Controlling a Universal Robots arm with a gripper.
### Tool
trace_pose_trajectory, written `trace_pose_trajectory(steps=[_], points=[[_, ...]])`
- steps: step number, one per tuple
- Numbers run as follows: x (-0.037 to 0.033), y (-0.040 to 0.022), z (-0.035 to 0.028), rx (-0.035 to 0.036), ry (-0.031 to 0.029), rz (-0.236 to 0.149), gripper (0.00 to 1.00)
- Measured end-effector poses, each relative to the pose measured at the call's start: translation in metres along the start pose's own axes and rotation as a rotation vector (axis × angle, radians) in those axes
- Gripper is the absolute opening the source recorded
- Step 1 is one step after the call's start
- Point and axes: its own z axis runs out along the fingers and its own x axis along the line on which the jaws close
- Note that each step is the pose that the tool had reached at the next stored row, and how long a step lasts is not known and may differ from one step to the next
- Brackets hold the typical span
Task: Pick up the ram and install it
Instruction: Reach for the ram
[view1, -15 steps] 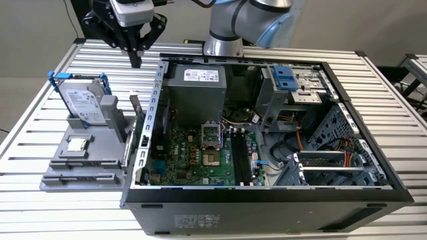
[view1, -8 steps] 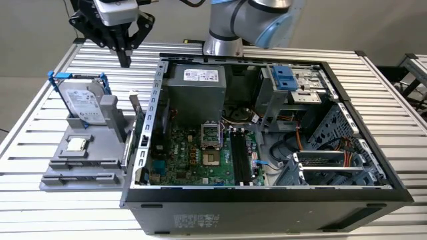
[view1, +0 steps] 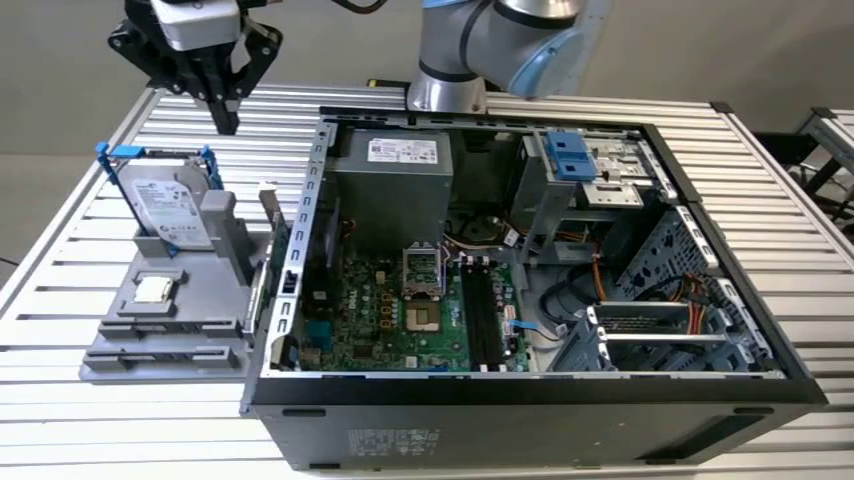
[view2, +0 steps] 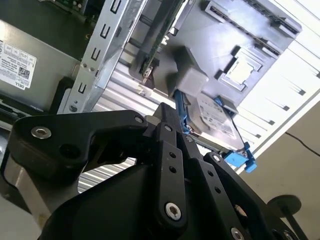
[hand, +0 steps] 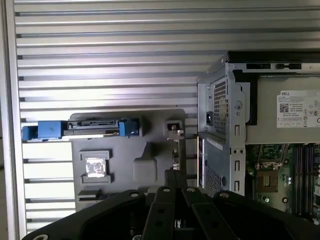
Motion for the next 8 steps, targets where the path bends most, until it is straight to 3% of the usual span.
trace_pose_trajectory(steps=[8], points=[[0.0213,-0.0006,-0.0004,-0.0002,0.0004,-0.008,0.0]])
